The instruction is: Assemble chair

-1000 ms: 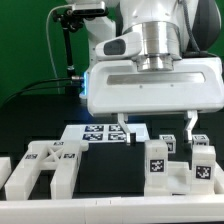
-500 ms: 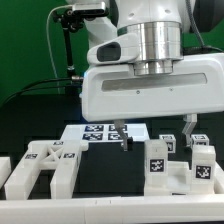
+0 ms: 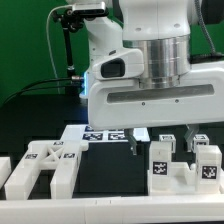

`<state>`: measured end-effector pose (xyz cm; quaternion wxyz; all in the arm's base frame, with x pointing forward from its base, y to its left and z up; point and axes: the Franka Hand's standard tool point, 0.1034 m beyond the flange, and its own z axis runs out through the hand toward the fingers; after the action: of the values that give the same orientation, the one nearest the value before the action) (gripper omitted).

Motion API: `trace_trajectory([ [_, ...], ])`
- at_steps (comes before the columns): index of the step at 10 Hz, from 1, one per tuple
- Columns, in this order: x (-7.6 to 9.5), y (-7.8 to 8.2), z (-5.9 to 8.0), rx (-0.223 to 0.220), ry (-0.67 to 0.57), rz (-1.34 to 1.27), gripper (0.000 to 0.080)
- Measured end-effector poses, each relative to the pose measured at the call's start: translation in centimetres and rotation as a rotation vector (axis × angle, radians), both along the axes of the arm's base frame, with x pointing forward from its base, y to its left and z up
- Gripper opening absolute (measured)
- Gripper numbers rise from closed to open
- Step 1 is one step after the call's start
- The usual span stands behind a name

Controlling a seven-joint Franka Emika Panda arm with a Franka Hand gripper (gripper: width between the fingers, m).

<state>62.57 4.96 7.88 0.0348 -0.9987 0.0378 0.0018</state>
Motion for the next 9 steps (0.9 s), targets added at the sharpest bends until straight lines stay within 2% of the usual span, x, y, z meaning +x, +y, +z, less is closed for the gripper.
trace_trajectory([
  [1, -0.01, 0.02, -0.01, 0.000, 0.002, -0.031, 0.0389],
  [2, 0.01, 0.04, 0.00, 0.001, 0.006, -0.096, 0.0389],
  [3, 0.00, 0.08, 0.00, 0.001, 0.012, -0.181, 0.0285],
  [7, -0.01, 0.14, -0.05, 0.001, 0.031, -0.431, 0.0285],
  [9, 0.37, 0.22, -0.06, 0.004, 0.044, -0.682, 0.0285],
])
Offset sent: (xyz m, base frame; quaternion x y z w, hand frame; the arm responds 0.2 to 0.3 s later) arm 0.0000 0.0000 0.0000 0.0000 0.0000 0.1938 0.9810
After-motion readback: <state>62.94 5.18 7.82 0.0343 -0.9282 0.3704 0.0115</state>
